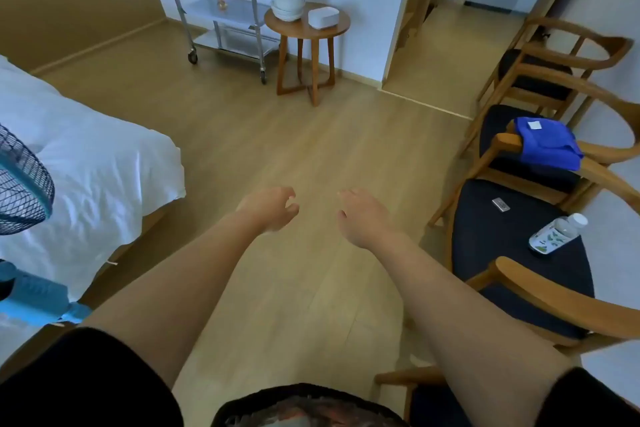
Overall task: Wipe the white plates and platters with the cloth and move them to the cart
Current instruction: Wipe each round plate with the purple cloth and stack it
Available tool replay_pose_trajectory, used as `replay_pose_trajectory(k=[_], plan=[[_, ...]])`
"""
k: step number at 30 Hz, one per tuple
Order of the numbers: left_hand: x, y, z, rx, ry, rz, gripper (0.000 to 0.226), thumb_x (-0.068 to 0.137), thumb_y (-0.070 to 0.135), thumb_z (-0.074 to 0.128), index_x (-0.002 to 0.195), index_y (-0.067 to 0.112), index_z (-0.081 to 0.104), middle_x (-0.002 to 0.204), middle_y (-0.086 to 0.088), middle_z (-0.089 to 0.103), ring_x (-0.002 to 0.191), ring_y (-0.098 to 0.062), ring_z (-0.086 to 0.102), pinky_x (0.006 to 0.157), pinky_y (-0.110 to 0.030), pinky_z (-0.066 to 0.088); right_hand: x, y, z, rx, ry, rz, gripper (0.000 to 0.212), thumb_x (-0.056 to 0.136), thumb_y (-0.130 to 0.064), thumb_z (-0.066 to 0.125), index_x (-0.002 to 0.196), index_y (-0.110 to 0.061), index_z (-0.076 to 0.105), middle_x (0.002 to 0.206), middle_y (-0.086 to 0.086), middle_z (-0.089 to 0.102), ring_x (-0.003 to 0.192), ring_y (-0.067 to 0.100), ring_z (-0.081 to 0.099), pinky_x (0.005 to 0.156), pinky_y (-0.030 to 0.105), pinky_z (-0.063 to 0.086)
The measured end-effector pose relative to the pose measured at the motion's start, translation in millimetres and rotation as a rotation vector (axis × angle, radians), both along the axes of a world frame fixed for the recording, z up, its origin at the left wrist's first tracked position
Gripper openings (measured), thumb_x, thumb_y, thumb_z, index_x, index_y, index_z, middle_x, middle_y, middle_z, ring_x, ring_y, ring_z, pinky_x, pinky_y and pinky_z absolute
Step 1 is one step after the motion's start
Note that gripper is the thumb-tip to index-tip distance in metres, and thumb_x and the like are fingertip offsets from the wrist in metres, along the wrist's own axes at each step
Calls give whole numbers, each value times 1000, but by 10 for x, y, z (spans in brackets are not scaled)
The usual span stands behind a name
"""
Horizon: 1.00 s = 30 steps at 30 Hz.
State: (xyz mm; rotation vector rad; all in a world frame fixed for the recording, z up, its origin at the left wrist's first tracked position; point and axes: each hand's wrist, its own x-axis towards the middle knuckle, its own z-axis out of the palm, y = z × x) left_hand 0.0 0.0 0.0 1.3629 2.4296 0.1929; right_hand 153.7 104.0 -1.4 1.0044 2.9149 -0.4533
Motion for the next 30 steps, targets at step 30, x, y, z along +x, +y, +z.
replay_pose_trajectory(k=[30], plan=[[-3194, 3120, -112, 6, -57, -43, 40, 96, 34, 45, 130, 13, 52, 132, -7, 56, 120, -29, 51, 96, -35, 41, -3131, 2918, -102, -62, -124, -29, 43, 92, -17, 42, 132, 0, 43, 133, 18, 47, 124, 33, 42, 101, 37, 36]])
